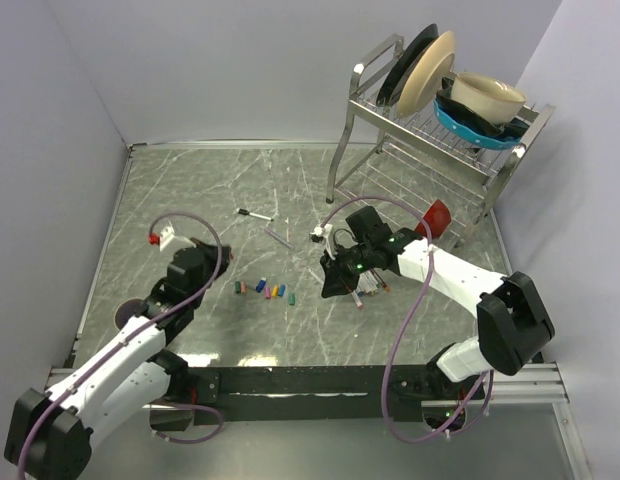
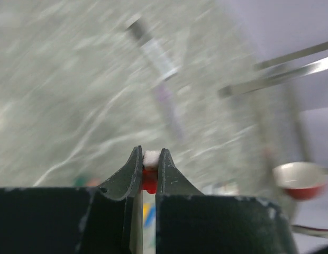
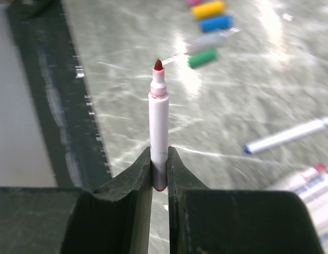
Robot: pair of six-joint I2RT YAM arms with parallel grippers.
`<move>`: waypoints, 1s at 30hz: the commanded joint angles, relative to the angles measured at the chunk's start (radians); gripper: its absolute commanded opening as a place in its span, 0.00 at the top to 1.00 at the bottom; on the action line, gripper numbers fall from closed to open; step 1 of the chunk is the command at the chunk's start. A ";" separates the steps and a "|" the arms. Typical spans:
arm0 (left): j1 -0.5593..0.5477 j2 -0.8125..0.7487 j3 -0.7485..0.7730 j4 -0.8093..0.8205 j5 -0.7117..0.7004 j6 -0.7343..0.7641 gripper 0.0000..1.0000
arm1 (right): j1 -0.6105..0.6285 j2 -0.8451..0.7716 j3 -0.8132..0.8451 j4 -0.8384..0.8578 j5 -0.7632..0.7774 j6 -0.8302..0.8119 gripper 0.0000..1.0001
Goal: Open the pen caps
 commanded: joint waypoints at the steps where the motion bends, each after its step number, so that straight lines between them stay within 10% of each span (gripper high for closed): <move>1: 0.034 0.030 -0.076 -0.123 0.052 -0.083 0.99 | -0.009 0.023 0.008 0.017 0.147 0.015 0.99; 14: 0.091 0.263 -0.081 -0.088 0.091 -0.066 0.96 | -0.026 0.123 0.036 -0.023 0.408 0.098 0.91; 30: 0.108 0.317 -0.058 -0.085 0.163 -0.046 0.65 | -0.034 0.221 0.082 -0.064 0.446 0.141 0.71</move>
